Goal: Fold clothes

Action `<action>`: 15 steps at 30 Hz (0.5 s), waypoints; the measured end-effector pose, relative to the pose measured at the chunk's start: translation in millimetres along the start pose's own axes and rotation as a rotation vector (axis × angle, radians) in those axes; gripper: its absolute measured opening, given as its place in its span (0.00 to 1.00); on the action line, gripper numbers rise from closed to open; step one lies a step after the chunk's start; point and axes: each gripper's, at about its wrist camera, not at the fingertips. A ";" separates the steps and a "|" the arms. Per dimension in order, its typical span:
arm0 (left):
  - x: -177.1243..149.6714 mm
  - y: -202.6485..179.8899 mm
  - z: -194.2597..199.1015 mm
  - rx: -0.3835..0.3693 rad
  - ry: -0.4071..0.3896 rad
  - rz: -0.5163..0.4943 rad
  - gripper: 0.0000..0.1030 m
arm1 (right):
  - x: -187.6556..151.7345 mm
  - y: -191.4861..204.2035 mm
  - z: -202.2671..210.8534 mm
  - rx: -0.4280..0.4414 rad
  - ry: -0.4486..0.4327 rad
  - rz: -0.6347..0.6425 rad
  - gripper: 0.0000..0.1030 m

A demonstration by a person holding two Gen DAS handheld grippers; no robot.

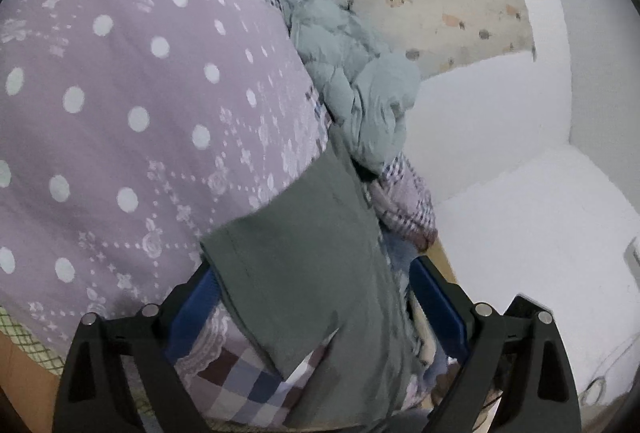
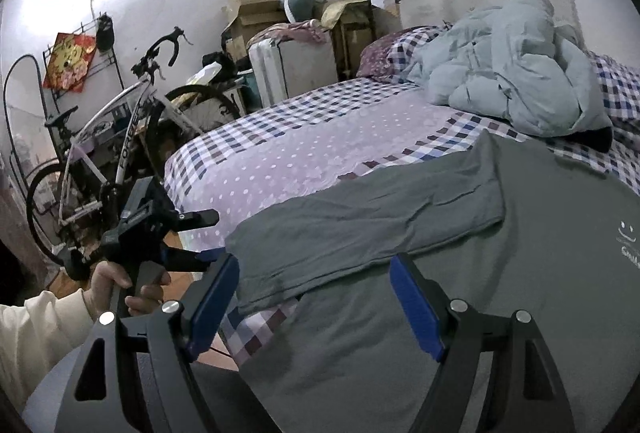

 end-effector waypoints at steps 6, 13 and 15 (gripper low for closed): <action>6.0 -3.6 1.0 0.015 -0.031 -0.010 0.72 | -1.7 10.0 -8.1 -0.023 0.021 0.041 0.79; 5.7 4.5 3.4 0.091 -0.034 0.008 0.18 | -5.3 27.1 -20.2 -0.014 0.046 0.064 0.79; 4.2 7.0 5.8 0.106 -0.037 0.013 0.06 | -5.9 34.2 -25.3 -0.024 0.062 0.082 0.79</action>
Point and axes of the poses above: each gripper's, at about its wrist camera, not at the fingertips, and z roughly against the way its jaws point, y to its left, x to its top
